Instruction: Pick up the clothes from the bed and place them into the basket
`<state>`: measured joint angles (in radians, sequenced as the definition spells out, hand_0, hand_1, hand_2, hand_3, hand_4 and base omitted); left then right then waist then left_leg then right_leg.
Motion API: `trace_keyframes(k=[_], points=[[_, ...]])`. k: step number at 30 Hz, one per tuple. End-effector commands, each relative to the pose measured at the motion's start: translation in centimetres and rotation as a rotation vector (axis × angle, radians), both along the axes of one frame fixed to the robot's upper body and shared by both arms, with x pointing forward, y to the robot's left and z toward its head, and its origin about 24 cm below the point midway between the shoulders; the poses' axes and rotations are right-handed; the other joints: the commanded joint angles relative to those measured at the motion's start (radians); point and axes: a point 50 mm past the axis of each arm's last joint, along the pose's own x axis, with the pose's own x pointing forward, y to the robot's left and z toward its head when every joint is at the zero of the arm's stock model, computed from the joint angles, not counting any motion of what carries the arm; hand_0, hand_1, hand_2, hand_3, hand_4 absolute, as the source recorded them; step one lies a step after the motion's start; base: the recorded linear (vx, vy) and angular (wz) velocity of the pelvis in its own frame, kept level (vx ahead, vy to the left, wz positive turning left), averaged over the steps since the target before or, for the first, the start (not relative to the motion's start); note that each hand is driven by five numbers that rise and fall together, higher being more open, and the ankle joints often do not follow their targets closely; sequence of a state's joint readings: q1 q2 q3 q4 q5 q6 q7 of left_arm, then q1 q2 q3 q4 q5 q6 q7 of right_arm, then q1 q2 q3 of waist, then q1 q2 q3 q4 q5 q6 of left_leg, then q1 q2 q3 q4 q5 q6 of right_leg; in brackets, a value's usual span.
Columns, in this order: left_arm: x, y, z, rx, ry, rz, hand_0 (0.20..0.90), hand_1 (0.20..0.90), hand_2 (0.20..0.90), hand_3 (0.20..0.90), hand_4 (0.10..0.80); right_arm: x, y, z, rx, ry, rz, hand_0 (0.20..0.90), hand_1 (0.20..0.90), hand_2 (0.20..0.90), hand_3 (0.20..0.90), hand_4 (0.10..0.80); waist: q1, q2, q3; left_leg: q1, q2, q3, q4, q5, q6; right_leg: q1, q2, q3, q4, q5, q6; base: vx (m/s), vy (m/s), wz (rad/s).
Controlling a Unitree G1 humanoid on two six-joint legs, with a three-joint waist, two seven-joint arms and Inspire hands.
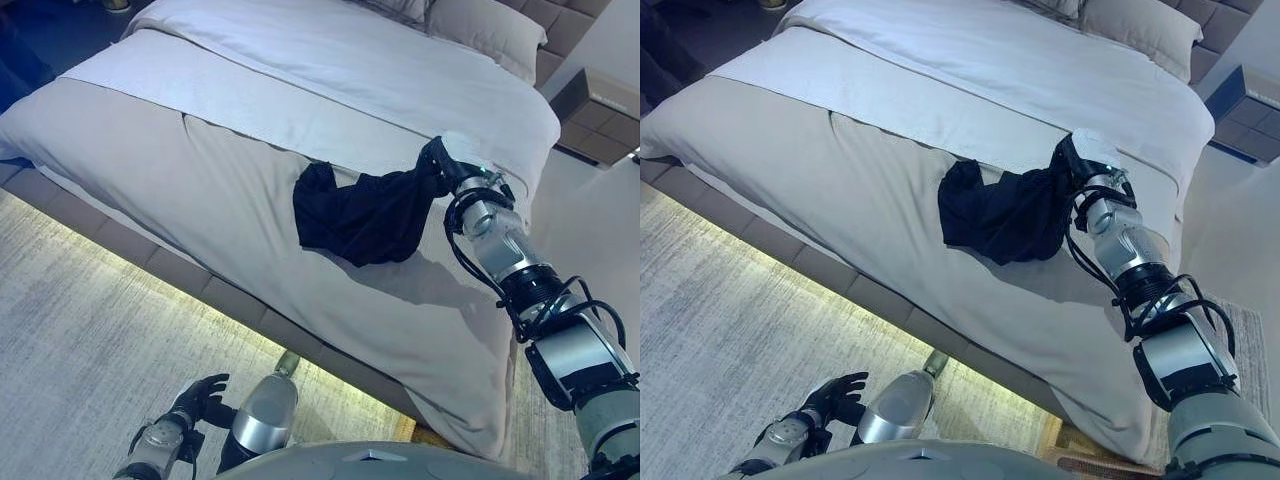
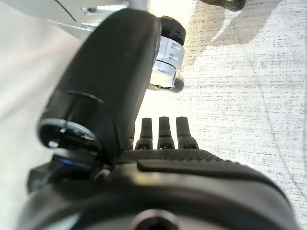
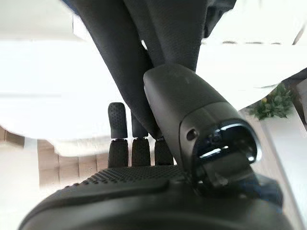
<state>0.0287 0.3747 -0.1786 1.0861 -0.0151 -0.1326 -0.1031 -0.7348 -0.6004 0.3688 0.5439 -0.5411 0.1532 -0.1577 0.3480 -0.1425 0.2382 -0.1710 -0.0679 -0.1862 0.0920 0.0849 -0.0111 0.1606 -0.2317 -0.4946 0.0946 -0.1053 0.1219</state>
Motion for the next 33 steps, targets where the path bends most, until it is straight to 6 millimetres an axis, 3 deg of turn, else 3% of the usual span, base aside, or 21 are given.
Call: trace_keyframes(k=[1, 8, 15, 25, 33], points=[[-0.5, 0.4, 0.1, 0.034, 0.007, -0.047, 0.900, 0.900, 0.900, 0.900, 0.800, -1.9, -1.8, 12.0, -0.135, -0.588, -0.039, 0.300, 0.300, 0.300, 0.200, 0.100, -0.007, 0.028, -0.070, 0.201, 0.015, 0.068, -0.156, -0.106, 0.068, -0.048, 0.007, 0.064, 0.113, 0.123, 0.012, -0.057, -0.033, -0.04], [-1.8, 1.2, -0.2, 0.054, 0.052, 0.001, 0.900, 0.900, 0.900, 0.900, 0.800, -6.4, -6.2, 23.1, -0.068, -0.994, -0.166, 0.300, 0.300, 0.300, 0.200, 0.100, -0.061, 0.014, -0.131, 0.238, 0.027, 0.125, -0.164, -0.123, 0.058, -0.046, 0.044, 0.099, 0.049, 0.102, 0.014, -0.048, -0.011, -0.18], [-0.4, 1.0, 0.1, 0.042, 0.053, -0.002, 0.900, 0.900, 0.900, 0.900, 0.800, -9.0, -7.7, 28.1, -0.085, -1.118, -0.256, 0.300, 0.300, 0.300, 0.200, 0.100, -0.105, 0.010, -0.174, 0.258, 0.032, 0.172, -0.171, -0.128, 0.050, -0.056, 0.057, 0.115, 0.026, 0.110, 0.021, -0.050, -0.014, -0.32], [-0.1, -0.1, -0.2, 0.034, 0.080, -0.060, 0.900, 0.900, 0.900, 0.900, 0.800, -12.5, -9.7, 30.8, -0.077, -1.327, -0.385, 0.300, 0.300, 0.300, 0.200, 0.100, -0.170, 0.023, -0.197, 0.281, 0.047, 0.240, -0.175, -0.143, 0.047, -0.060, 0.079, 0.141, 0.001, 0.084, 0.015, -0.062, -0.027, -0.15], [-0.1, -0.4, -0.2, 0.026, 0.098, -0.093, 0.900, 0.900, 0.900, 0.900, 0.800, -13.1, -10.9, 30.8, -0.137, -1.234, -0.435, 0.300, 0.300, 0.300, 0.200, 0.100, -0.222, 0.032, -0.210, 0.279, 0.057, 0.270, -0.179, -0.140, 0.035, -0.068, 0.113, 0.198, -0.053, 0.073, -0.006, -0.049, -0.038, -0.23]])
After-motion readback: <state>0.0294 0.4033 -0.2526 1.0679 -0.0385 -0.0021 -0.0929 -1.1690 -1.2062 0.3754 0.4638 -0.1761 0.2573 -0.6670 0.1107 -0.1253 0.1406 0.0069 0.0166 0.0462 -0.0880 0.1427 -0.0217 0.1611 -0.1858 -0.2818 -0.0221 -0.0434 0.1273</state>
